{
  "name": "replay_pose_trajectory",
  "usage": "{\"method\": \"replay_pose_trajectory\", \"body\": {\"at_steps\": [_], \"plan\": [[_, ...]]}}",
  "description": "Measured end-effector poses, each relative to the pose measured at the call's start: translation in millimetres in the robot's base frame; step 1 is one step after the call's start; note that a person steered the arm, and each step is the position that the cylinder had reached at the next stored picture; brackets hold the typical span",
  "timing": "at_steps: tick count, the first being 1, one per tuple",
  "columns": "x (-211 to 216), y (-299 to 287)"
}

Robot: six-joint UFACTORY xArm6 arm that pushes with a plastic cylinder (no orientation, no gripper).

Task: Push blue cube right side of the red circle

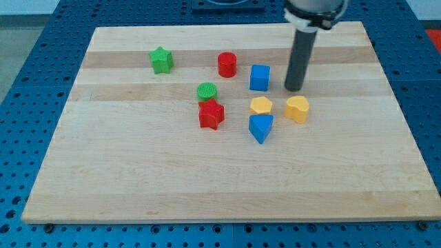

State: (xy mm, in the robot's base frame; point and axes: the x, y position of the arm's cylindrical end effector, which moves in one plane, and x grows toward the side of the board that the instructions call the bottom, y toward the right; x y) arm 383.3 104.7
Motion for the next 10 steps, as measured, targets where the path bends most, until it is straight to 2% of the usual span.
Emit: {"method": "replay_pose_trajectory", "body": {"at_steps": [2, 4, 6, 7, 9, 10], "plan": [[18, -39], [10, -79], [6, -31], [0, -29], [-16, -70], [-17, -69]]}}
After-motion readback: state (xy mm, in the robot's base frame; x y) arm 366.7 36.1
